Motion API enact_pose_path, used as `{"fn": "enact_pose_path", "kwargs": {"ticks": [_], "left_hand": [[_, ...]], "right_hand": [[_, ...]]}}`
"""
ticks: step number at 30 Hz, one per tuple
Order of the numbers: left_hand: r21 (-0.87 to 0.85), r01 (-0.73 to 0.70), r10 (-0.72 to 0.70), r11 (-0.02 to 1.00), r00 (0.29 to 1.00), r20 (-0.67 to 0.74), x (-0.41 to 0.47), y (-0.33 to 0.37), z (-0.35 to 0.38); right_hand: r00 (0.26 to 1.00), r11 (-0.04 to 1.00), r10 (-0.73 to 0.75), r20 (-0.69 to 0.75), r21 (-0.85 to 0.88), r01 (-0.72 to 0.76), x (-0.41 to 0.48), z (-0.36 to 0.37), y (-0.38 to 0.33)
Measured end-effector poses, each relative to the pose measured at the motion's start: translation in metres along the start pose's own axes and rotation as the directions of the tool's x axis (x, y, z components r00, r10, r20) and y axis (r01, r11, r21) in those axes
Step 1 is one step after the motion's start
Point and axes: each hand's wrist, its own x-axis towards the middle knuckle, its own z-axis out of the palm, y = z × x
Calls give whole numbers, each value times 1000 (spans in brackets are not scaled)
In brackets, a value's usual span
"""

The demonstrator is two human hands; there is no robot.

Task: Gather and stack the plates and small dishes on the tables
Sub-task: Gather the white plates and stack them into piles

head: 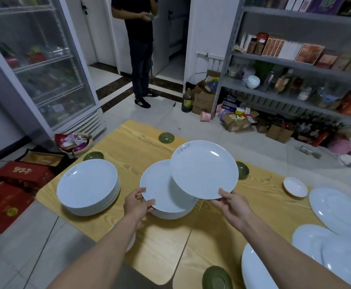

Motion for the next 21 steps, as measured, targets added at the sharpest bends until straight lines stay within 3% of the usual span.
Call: {"fn": "enact_pose_path", "kwargs": {"ticks": [8,21], "left_hand": [[123,-108,104,986,994,32,11,0,-8],[195,-90,51,977,979,196,22,4,-20]], "right_hand": [[999,999,34,-6,-15,-35,-1,18,26],[995,993,51,-87,-106,-60,9,32,56]]}}
